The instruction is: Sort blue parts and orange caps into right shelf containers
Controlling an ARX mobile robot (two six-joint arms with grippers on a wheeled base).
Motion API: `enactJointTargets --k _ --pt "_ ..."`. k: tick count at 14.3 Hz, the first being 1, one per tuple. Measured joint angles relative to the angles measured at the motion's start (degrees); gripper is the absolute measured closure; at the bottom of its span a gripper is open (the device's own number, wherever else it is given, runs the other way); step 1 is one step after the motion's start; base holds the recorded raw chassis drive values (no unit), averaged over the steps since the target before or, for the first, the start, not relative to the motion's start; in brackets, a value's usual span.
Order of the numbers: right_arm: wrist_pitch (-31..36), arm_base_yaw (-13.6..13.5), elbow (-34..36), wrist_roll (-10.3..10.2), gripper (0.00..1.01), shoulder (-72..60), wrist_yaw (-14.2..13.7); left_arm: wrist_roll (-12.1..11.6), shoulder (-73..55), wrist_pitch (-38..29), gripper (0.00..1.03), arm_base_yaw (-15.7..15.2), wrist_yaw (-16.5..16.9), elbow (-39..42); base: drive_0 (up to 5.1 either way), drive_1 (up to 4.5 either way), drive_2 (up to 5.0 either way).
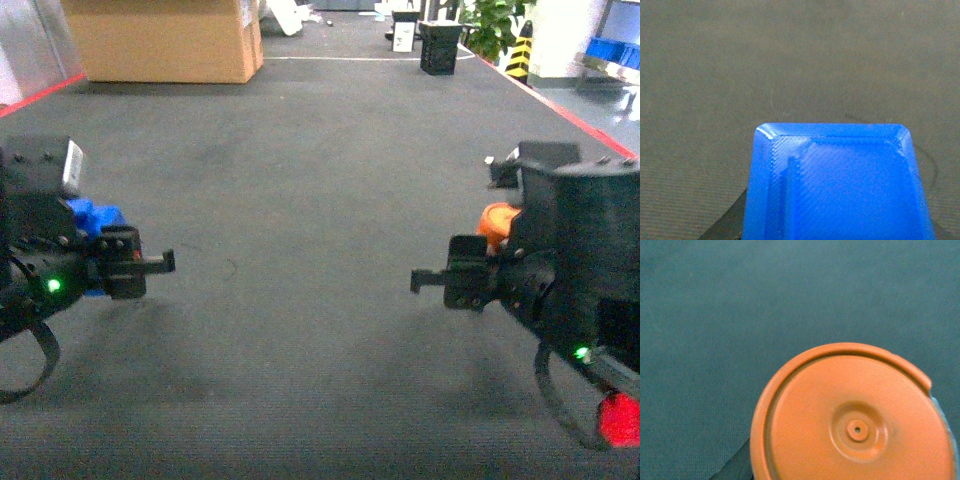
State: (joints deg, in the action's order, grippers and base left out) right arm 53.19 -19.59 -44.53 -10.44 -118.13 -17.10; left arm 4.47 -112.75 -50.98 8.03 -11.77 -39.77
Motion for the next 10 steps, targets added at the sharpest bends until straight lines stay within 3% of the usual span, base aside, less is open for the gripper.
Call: enactJointTargets --k 2,5,10 --pt "2.73 1.73 5.14 1.09 0.56 8.94 0.2 -0.63 8.76 -2.29 0.6 -0.31 -0.2 4.46 0.0 0.0 0.0" --pt "3.26 2.03 14.91 3.54 0.56 23.39 0.07 -3.08 24.65 -1.22 0.6 0.22 -2.56 12.96 0.0 0.0 0.0" --pt "-8.2 2.51 26.47 7.72 0.56 57.42 -4.17 -6.97 58.51 12.35 0.6 4.66 -9.97 20.15 0.0 0.0 0.0"
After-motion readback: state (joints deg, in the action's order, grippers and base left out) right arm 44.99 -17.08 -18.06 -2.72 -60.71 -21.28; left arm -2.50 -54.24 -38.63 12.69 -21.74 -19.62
